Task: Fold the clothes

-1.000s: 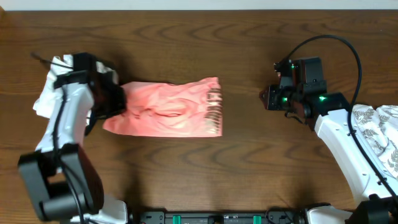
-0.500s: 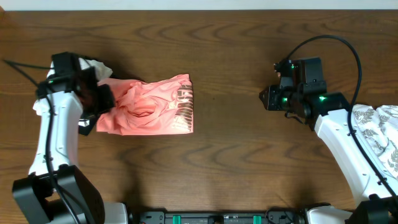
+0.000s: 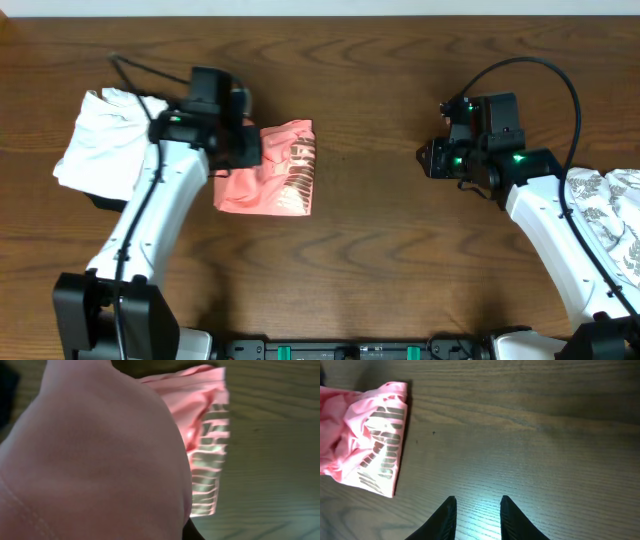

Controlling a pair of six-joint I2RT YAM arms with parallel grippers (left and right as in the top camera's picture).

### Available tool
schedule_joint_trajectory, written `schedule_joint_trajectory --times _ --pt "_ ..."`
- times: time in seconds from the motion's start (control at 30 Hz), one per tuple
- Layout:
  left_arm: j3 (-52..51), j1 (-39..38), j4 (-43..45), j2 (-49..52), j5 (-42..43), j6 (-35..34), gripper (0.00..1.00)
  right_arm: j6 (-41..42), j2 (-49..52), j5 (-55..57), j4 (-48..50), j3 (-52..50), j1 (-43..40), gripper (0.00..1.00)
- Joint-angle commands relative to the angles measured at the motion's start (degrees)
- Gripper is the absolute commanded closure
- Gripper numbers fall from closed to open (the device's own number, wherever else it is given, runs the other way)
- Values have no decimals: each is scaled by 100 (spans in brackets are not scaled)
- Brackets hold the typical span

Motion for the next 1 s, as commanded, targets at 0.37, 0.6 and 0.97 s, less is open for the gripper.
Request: schedule_joint_trajectory --times 0.37,0.6,0.97 --pt "144 -1045 433 811 -177 -229 94 -66 15 -155 -39 22 -20 73" --pt "146 -1368 457 857 -179 -203 94 -66 15 -149 -22 22 -20 72" --pt "142 -1755 361 868 -175 -162 77 -63 15 -146 2 22 -20 72"
